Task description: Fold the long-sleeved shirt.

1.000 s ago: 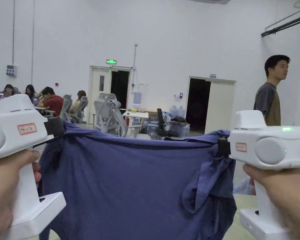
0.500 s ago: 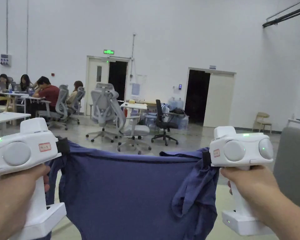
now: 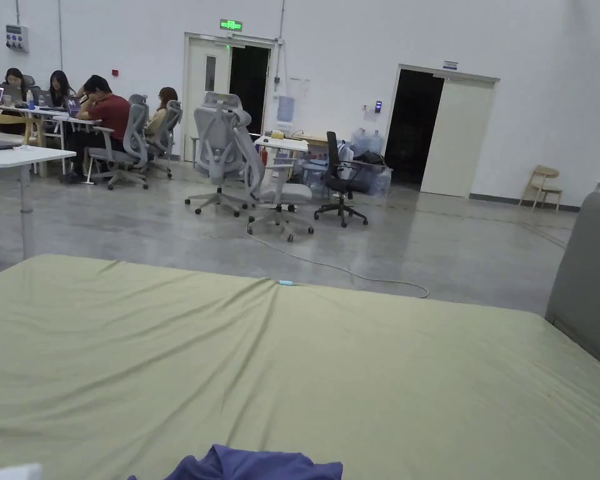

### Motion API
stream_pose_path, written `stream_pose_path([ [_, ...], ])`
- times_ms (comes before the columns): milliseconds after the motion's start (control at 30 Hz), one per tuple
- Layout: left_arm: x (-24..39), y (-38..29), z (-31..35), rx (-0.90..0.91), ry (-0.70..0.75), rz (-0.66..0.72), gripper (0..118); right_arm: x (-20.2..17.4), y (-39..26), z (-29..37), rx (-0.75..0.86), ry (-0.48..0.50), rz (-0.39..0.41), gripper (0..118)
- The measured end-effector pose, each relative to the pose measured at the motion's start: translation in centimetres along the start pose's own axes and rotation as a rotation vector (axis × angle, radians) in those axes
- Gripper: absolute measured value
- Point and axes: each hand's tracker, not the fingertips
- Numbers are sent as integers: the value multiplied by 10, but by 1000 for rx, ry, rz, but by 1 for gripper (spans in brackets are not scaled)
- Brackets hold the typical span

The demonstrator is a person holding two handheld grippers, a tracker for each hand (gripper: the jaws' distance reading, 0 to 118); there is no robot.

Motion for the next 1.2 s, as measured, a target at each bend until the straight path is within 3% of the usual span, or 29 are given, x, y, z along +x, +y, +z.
stream_pose_path([
  [33,-2,-14,15,-20,12,7,8,-23,-10,17,-7,16,9,15],
  [167,-15,-63,62,-192,29,-21,7,-58,-57,62,-94,71,-7,15],
  [267,-29,-89,82,-313,26,42,7,-76,-89,74,-219,105,-16,15],
  [333,-34,-102,86,-351,56,-20,7,-92,-101,72,-313,122,0,16],
  [400,-36,-110,81,-389,69,-20,10,-101,-106,69,-354,142,-17,28],
  [433,-39,-112,75,-418,36,6,22,-97,-107,68,-355,135,-33,50],
  [467,-39,-111,73,-429,45,25,51,-99,-105,68,-359,117,-45,81],
  [500,-30,-109,79,-418,63,26,100,-99,-101,71,-341,76,-62,116],
  [533,-26,-105,85,-391,66,14,118,-97,-98,84,-256,44,-112,118],
  [600,-10,-90,114,-197,14,-1,114,-80,-86,112,-105,62,-196,112],
  [700,13,-80,140,-71,-29,-6,116,-68,-84,157,24,99,-396,116],
  [767,28,-85,151,-78,-44,-17,115,-73,-84,177,82,122,-483,108],
  [800,37,-89,155,-101,-71,-36,104,-76,-87,187,107,125,-518,84],
  [833,47,-94,159,-146,-102,-66,81,-77,-95,197,126,105,-560,52],
  [867,55,-99,162,-163,-120,-84,37,-82,-98,202,133,89,-580,12],
  [900,57,-106,162,-138,-138,-106,3,-89,-100,204,125,76,-568,3],
  [1000,80,-105,137,-171,-114,-103,3,-101,-111,198,136,48,-562,3],
  [1033,82,-98,120,-187,-182,-114,3,-103,-108,191,130,71,-527,3],
  [1100,97,-68,81,-165,-178,-97,4,-104,-103,177,110,106,-500,3],
  [1133,103,-52,60,-131,-186,-75,12,-105,-100,173,112,105,-506,3],
  [1167,105,-34,31,-108,-203,-67,37,-105,-96,171,119,110,-512,3],
  [1200,109,-19,4,-109,-197,-72,93,-105,-93,168,126,120,-517,3],
])
